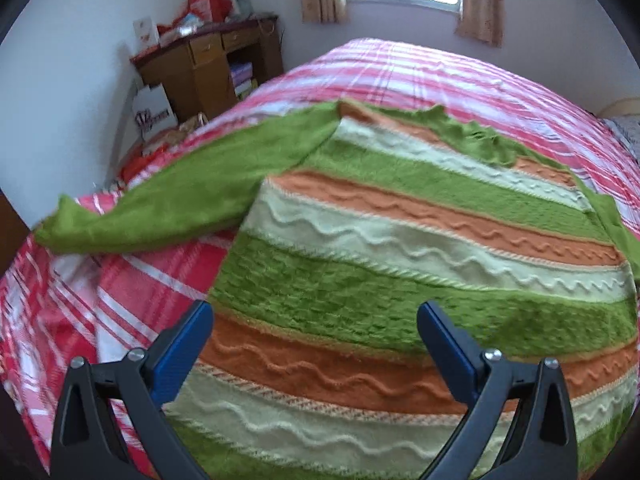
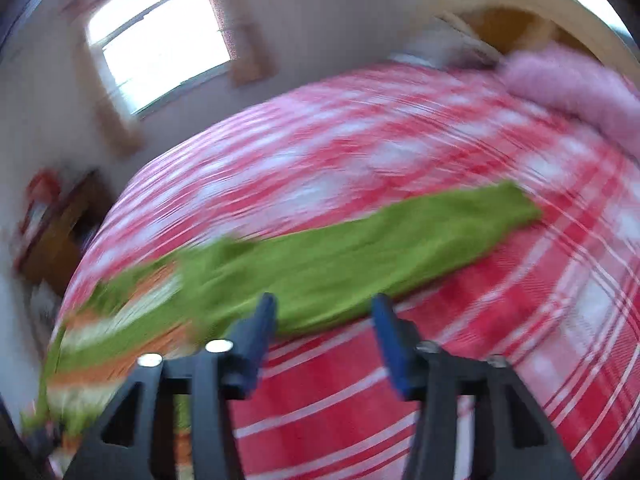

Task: Fold small clothes
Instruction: 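Grasp the green sleeve cuff with the right gripper and lift it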

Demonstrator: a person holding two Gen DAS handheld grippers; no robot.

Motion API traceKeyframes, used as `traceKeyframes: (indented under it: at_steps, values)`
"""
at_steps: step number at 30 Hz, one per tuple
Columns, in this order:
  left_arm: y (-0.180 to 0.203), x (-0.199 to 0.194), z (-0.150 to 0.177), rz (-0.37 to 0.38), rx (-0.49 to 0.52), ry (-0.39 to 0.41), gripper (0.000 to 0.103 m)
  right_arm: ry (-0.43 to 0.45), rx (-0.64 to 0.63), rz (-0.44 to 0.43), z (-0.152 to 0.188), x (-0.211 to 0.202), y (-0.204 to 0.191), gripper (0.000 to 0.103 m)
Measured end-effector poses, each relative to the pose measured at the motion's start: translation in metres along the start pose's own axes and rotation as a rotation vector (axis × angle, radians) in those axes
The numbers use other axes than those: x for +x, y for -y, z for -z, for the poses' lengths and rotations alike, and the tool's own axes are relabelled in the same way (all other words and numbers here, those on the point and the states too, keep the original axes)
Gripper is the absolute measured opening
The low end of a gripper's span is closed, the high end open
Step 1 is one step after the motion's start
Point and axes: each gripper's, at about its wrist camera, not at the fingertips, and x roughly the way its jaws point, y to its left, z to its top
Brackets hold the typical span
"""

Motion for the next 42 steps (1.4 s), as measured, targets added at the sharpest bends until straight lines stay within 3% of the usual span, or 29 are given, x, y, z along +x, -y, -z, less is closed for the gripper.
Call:
traceKeyframes:
  at_steps: [3,6,8,13,17,20,23,27,30,34,42]
  values:
    - [-0.001,0.009,0.008,0.028,-0.03,-0.01,0.103,0.02,0.228,0.034,-0.026,0.022,0.081,0.047]
    - [-0.003,0.004,0.02,0.039,-0.061,0.084,0.103,0.031,0.431,0.086,-0.038,0.037,0.144,0.047]
    - [0.0,0.002,0.024,0.027,-0.054,0.112,0.103,0.027,0.493,0.059,-0.042,0.049,0.165,0.047]
    - [0.004,0.003,0.021,0.015,-0.05,0.105,0.103,0.033,0.398,0.045,-0.059,0.068,0.149,0.046]
    - [0.002,0.006,0.02,0.017,-0.052,0.114,0.103,0.013,0.316,0.09,-0.062,0.085,0.134,0.014]
    - [0.001,0.007,0.019,0.022,-0.055,0.119,0.103,0.017,0.309,0.069,-0.064,0.09,0.14,0.008]
    - [0.001,0.007,0.02,0.021,-0.054,0.117,0.103,0.026,0.357,-0.011,-0.066,0.076,0.146,0.007]
    - [0.0,0.006,0.019,0.017,-0.051,0.113,0.103,0.121,0.264,-0.146,-0.084,0.03,0.111,0.007]
    - [0.0,0.006,0.017,0.018,-0.042,0.094,0.103,0.13,0.193,-0.228,-0.093,0.005,0.066,0.007]
    - [-0.003,0.0,0.01,0.046,-0.008,0.052,0.103,0.109,0.071,-0.327,-0.091,-0.02,-0.015,0.007]
    - [-0.057,-0.046,-0.001,0.083,-0.07,0.174,0.103,-0.027,-0.036,-0.582,-0.03,-0.025,-0.173,0.007]
